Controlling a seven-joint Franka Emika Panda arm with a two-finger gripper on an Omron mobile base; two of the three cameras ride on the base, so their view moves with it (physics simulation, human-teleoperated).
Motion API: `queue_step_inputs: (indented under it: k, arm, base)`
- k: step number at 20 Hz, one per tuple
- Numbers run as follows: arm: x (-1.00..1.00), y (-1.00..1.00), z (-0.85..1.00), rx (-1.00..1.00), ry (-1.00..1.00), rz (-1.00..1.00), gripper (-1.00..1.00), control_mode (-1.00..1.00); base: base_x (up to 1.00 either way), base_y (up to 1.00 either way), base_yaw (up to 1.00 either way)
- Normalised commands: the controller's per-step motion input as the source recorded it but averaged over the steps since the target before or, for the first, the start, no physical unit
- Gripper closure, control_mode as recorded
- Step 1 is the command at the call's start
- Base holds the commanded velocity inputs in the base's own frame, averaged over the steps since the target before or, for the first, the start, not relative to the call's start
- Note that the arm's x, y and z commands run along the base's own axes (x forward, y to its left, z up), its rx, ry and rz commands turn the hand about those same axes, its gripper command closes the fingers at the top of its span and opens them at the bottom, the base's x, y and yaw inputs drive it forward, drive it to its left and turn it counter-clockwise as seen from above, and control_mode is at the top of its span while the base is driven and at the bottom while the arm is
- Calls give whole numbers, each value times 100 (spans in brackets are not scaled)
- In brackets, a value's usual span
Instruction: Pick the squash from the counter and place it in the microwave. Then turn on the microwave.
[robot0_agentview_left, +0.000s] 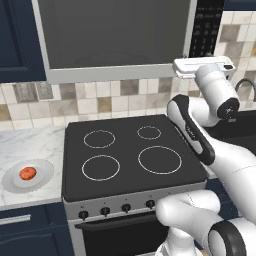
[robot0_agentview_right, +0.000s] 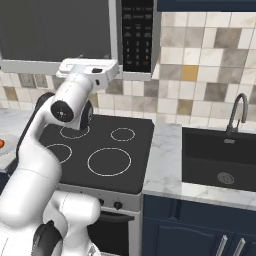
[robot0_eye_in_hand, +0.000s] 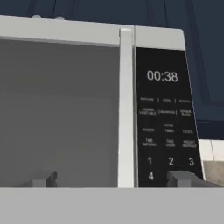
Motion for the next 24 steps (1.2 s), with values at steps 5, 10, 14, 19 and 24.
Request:
queue_step_inputs:
  k: [5,10,14,19,24]
  arm:
    - [48,-16,0,4,4,0,-100,-100]
    - [45,-13,0,2,2,0,-100,-100]
    - [44,-10,0,0,2,0,-100,-100]
    - [46,-6,0,0,2,0,-100,-100]
    - [42,-5,0,0,0,0,-100,-100]
  base:
    - [0,0,0]
    - [0,0,0]
    - [0,0,0]
    - [0,0,0]
    - [0,0,0]
